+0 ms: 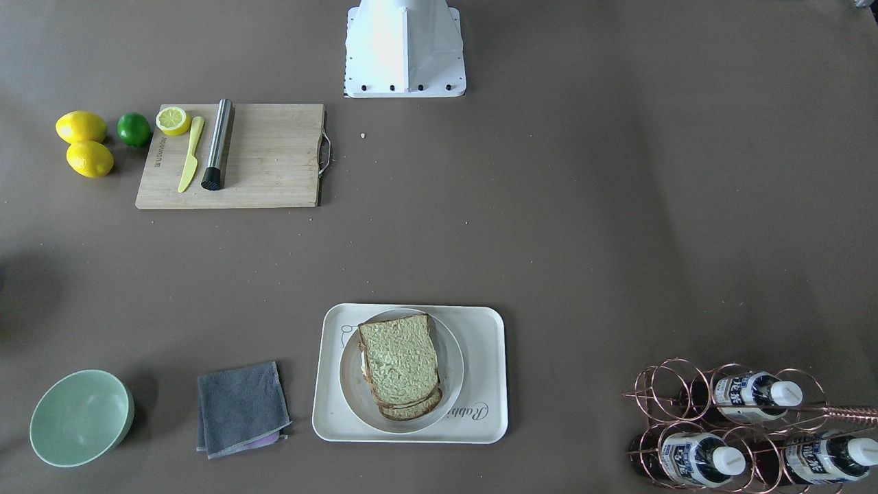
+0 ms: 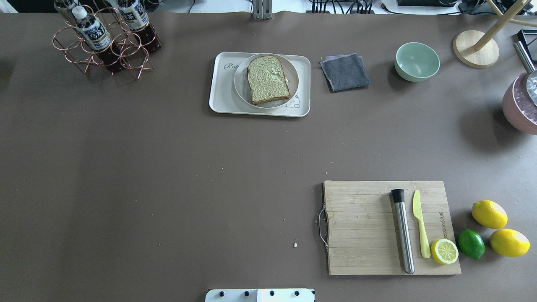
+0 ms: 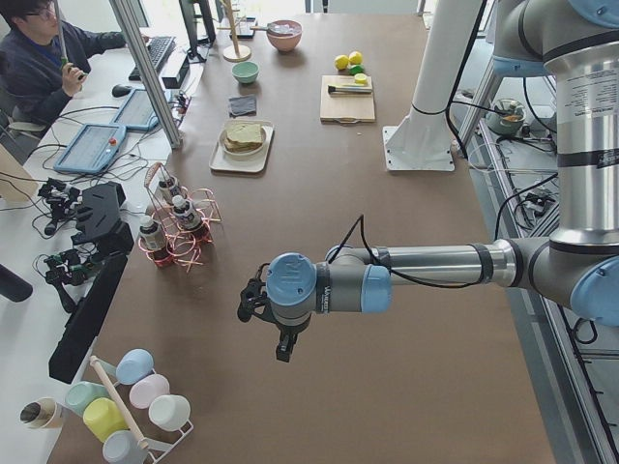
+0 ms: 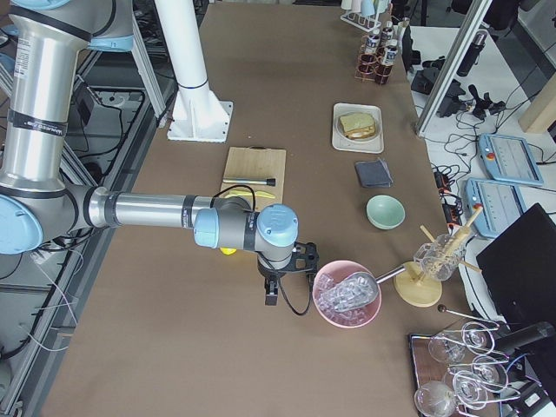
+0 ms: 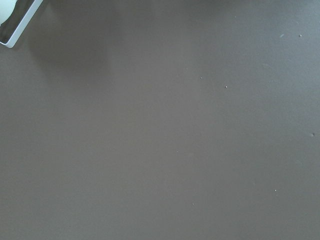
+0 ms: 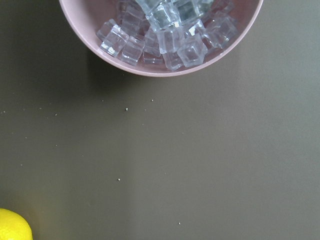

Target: Make sandwich and place on tray

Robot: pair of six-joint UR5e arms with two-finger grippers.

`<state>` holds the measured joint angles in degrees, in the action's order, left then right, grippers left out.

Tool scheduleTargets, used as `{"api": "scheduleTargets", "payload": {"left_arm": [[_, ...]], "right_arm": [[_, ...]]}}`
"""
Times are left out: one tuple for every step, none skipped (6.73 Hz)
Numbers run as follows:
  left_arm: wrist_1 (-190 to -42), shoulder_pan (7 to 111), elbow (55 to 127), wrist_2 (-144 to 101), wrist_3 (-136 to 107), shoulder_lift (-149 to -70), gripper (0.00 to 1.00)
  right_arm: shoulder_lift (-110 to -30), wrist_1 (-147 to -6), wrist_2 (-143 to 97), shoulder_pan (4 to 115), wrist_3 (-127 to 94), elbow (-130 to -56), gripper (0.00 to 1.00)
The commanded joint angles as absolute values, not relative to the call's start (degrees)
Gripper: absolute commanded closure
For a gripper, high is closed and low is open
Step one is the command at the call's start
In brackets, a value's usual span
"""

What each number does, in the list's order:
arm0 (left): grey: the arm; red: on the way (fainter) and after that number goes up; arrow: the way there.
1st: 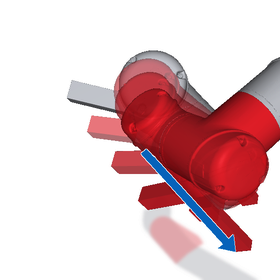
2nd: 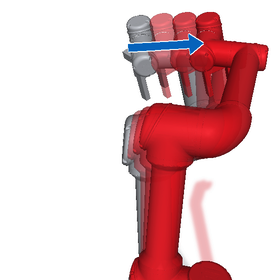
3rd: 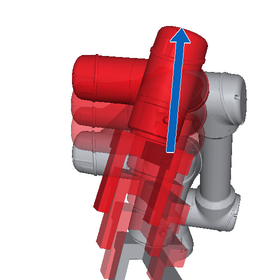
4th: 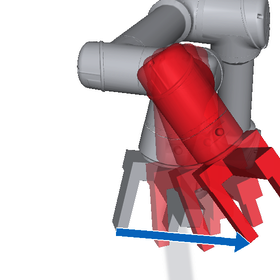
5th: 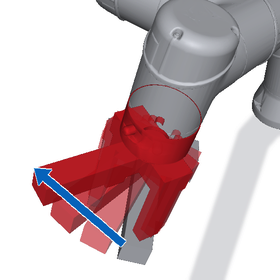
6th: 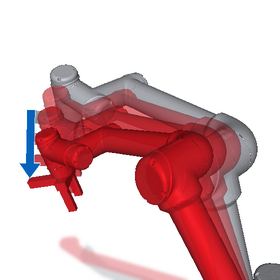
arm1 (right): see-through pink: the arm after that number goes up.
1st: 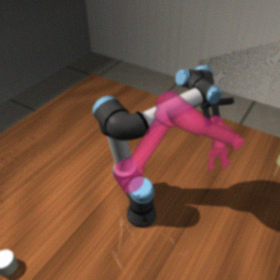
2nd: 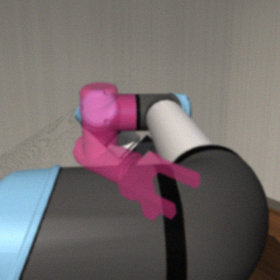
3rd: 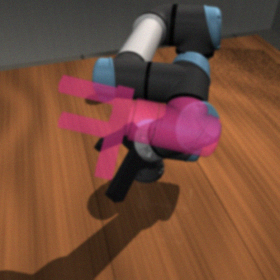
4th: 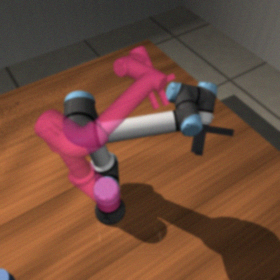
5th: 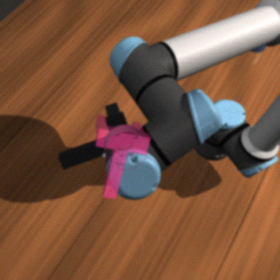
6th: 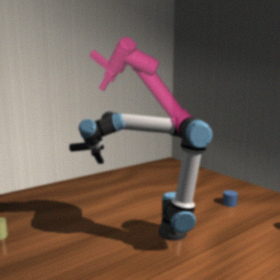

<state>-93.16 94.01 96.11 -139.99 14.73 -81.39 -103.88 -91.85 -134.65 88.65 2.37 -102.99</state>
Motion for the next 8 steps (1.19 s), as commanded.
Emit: {"api": "scheduleTargets", "payload": {"left_arm": [[-93.2,94.0,96.2,-140.0,14.8,-81.4,0.02],[-93.2,94.0,96.2,-140.0,14.9,-81.3,0.02],[-93.2,94.0,96.1,-140.0,14.9,-81.3,0.02],[-93.2,94.0,96.2,-140.0,14.9,-81.3,0.02],[-93.2,94.0,96.2,-140.0,14.9,-81.2,0.02],[-93.2,94.0,96.2,-140.0,14.9,-81.3,0.02],[-93.2,94.0,96.2,-140.0,14.9,-81.3,0.02],[-93.2,94.0,96.2,-140.0,14.9,-81.3,0.02]], "right_arm": [[-104.0,-91.8,-134.7,88.7,2.4,-102.9,0.00],[-104.1,-91.8,-134.9,88.7,2.4,-102.8,0.00],[-104.1,-91.9,-135.7,88.6,2.4,-102.5,0.00],[-104.1,-91.9,-137.3,88.6,2.4,-101.4,0.00],[-104.1,-91.8,-137.9,88.6,2.5,-101.3,0.00],[-104.1,-91.8,-137.9,88.7,2.4,-101.3,0.00],[-104.1,-91.8,-137.9,88.6,2.5,-101.3,0.00],[-104.1,-91.8,-137.9,88.6,2.5,-101.3,0.00]]}}
